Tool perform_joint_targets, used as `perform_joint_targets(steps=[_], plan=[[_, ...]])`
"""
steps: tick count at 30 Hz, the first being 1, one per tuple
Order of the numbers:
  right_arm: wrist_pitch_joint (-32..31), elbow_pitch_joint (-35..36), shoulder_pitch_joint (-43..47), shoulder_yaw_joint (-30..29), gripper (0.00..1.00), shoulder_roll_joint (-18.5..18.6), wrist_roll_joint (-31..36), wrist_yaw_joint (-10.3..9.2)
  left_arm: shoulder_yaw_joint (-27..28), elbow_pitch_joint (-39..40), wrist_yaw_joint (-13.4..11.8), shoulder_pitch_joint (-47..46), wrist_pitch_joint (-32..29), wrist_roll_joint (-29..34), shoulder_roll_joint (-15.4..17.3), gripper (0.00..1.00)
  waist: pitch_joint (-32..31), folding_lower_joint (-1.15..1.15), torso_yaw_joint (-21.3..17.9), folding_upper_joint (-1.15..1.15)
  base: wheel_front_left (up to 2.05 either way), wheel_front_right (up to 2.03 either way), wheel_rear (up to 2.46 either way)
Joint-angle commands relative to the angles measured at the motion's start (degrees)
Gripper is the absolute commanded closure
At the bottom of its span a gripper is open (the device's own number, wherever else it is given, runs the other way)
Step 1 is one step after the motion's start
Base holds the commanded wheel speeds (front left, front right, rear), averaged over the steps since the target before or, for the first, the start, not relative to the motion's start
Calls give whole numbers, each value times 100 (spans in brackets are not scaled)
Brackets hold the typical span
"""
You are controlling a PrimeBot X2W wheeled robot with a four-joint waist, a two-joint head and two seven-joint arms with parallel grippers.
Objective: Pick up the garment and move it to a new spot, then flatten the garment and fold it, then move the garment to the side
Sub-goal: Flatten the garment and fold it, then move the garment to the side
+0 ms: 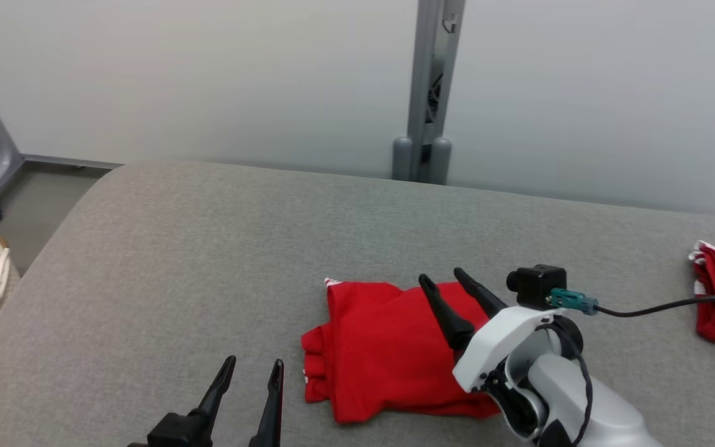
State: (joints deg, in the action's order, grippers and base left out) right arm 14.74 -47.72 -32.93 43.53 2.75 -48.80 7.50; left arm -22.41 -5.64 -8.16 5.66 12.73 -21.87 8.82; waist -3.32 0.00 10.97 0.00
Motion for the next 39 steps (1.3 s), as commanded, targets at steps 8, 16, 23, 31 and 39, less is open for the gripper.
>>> perform_joint_targets(steps=[8, 16, 23, 31, 39], plan=[[54, 690, 612, -1621, 0, 312, 1487, -2, 255, 73, -224, -26, 127, -138, -107, 0, -25, 0, -987, 0, 0, 0, 0], [55, 2046, 1909, -2421, 0, 613, 2511, -2, 443, 56, -291, 5, 191, -246, -170, 0, -97, 0, -1420, 0, 0, 0, 0], [55, 2898, 2768, -2739, 0, 785, 3000, -2, 664, -34, -260, 69, 240, -254, -181, 0, -208, 0, -1634, 0, 0, 0, 0], [56, 3995, 3655, -3158, 0, 616, 3453, -2, 928, 299, -179, 262, 247, 285, -258, 0, -366, 0, -1664, 0, 0, 0, 0], [56, 4028, 4041, -3311, 0, 383, 3504, -2, 1095, 397, 71, 708, 244, 727, -386, 0, -581, 0, -1674, 0, 0, 0, 0]])
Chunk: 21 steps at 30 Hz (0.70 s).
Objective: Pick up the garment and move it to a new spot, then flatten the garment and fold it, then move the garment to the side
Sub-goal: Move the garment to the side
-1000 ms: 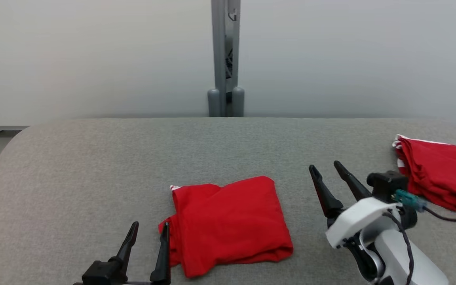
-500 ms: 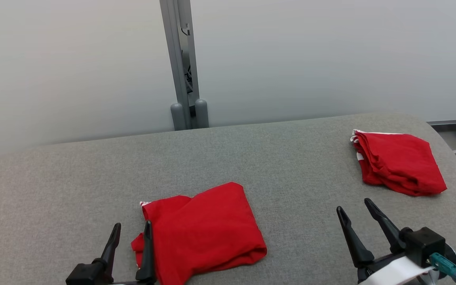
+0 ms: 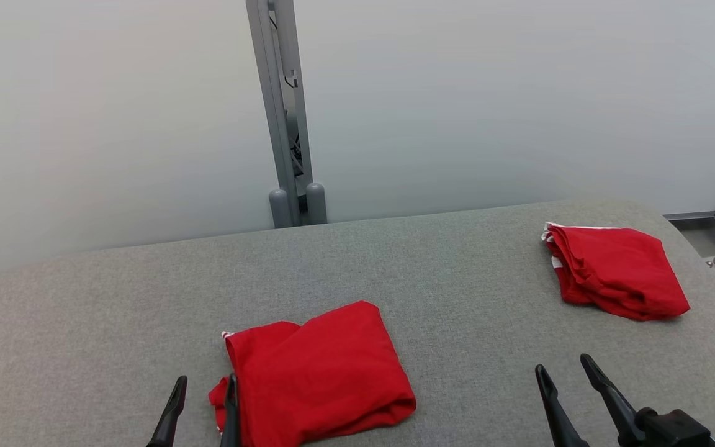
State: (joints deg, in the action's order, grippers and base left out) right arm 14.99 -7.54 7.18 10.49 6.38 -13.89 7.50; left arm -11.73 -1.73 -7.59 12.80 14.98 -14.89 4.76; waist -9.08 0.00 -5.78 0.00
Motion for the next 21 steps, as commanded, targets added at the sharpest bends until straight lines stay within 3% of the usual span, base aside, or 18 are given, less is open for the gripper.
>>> perform_joint_targets(steps=[1, 16, 21], plan=[[31, -11, 42, 4, 0, 23, 34, -2, 41, -6, 57, 32, 20, 58, 2, 0, -21, 0, 8, 0, 0, 0, 0], [31, -169, 132, 72, 0, -52, -95, -2, 133, -141, 352, 116, 21, 305, -130, 0, -71, 0, 179, 0, 0, 0, 0], [31, -459, -81, 354, 0, -2, -361, -2, 125, -184, 408, 64, 21, 371, -147, 0, 18, 0, 341, 0, 0, 0, 0]])
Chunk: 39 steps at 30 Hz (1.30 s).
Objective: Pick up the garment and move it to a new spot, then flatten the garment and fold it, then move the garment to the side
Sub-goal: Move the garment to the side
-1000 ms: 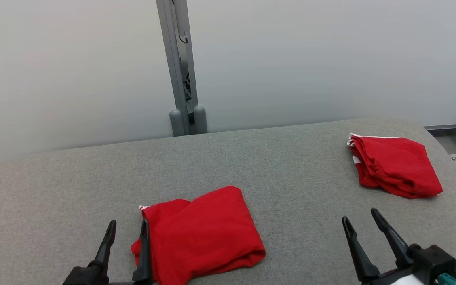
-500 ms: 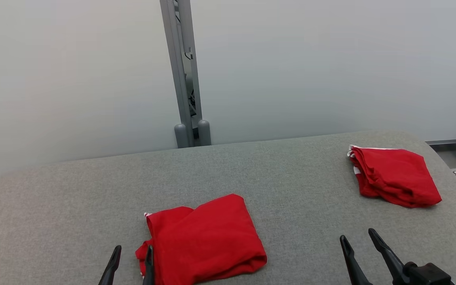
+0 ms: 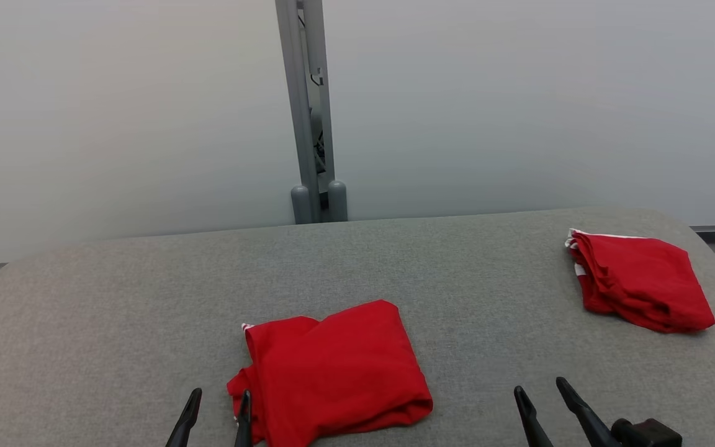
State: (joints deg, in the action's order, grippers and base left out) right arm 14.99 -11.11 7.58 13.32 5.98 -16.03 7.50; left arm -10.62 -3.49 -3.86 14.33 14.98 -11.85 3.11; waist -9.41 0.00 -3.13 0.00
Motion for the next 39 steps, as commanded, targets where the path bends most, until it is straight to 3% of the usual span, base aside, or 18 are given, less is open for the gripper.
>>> perform_joint_targets(steps=[1, 6, 7, 13, 19, 22, 28, 37, 38, 39], plan=[[31, -243, -203, 159, 0, 40, -303, -2, -1, -22, 57, -104, 21, 86, 18, 0, 73, 0, 132, 0, 0, 0, 0], [-41, -1195, -887, 677, 0, 1, -1875, -2, -65, -65, 125, -217, 20, 111, 9, 0, 165, 0, 475, 0, 0, 0, 0], [-41, -1195, -887, 677, 0, 1, -1875, -2, -65, -65, 125, -217, 20, 111, 9, 0, 165, 0, 475, 0, 0, 0, 0], [-297, -2088, -1744, 1174, 0, 120, -3322, -2, -149, -13, 250, -352, 21, 78, 1, 0, 343, 0, 1003, 0, 0, 0, 0], [-616, -2703, -2288, 1286, 0, 159, -4541, -2, -296, 70, 329, -438, 21, 105, -5, 0, 539, 0, 1575, 0, 0, 0, 0], [-758, -2949, -2440, 1269, 0, 249, -5199, -2, -416, 48, 500, -444, 21, -11, -6, 0, 575, 0, 1914, 0, 0, 0, 0], [-848, -3446, -2607, 1423, 0, 394, -5579, -2, -458, 91, 558, -482, 21, -38, -8, 0, 632, 0, 2273, 0, 0, 0, 0], [-803, -4033, -2818, 1731, 0, 513, -5721, -2, -471, 134, 575, -550, 21, -1, -9, 0, 790, 0, 2499, 0, 0, 0, 0], [-803, -4043, -2822, 1759, 18, 512, -5752, -2, -471, 135, 572, -552, 21, 0, -10, 0, 807, 0, 2507, 0, 0, 0, 0], [-793, -4044, -2820, 1782, 56, 518, -5785, -2, -472, 137, 568, -559, 21, -1, -9, 0, 825, 0, 2513, 0, 0, 0, 0]])
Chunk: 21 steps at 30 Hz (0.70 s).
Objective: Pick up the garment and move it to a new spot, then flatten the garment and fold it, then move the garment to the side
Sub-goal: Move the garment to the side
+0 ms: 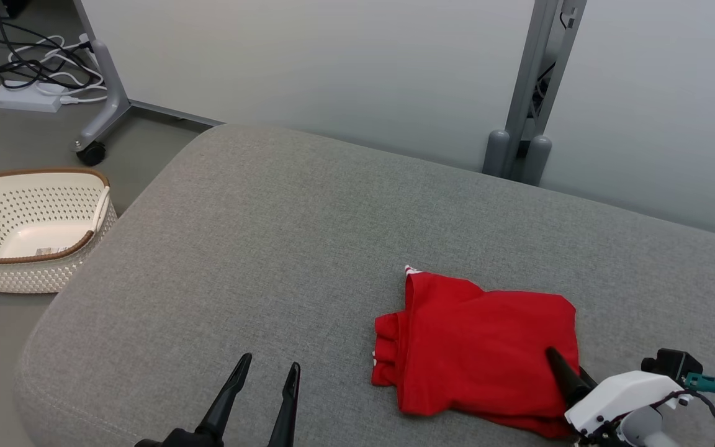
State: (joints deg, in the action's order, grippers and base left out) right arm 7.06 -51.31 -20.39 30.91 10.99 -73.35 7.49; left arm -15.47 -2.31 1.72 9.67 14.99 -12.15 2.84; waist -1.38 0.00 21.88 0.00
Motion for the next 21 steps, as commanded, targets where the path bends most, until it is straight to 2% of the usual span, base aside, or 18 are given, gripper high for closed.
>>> perform_joint_targets(steps=[1, 3, 9, 13, 21], plan=[[33, -17, -27, 46, 72, 30, -72, 0, 13, 20, 1, -99, 20, 23, 18, 0, 38, 0, 15, 0, 0, 0, 0], [167, -3, -59, 104, 99, 86, -50, 0, 5, 7, -23, -112, 20, 25, 17, 0, 61, 0, 16, 0, 0, 0, 0], [402, 135, -38, 355, 100, 133, -86, -1, 33, -31, -40, -92, 20, -7, 17, 0, 50, 0, -123, 0, 0, 0, 0], [610, 303, -144, 577, 100, 237, 129, -1, 12, -33, -1, -138, 20, 44, 16, 0, 49, 0, -246, 0, 0, 0, 0], [825, 721, -450, 821, 100, 298, 649, -1, 29, -41, 58, -137, 20, 70, 17, 0, 44, 0, -950, 0, 0, 0, 0]])
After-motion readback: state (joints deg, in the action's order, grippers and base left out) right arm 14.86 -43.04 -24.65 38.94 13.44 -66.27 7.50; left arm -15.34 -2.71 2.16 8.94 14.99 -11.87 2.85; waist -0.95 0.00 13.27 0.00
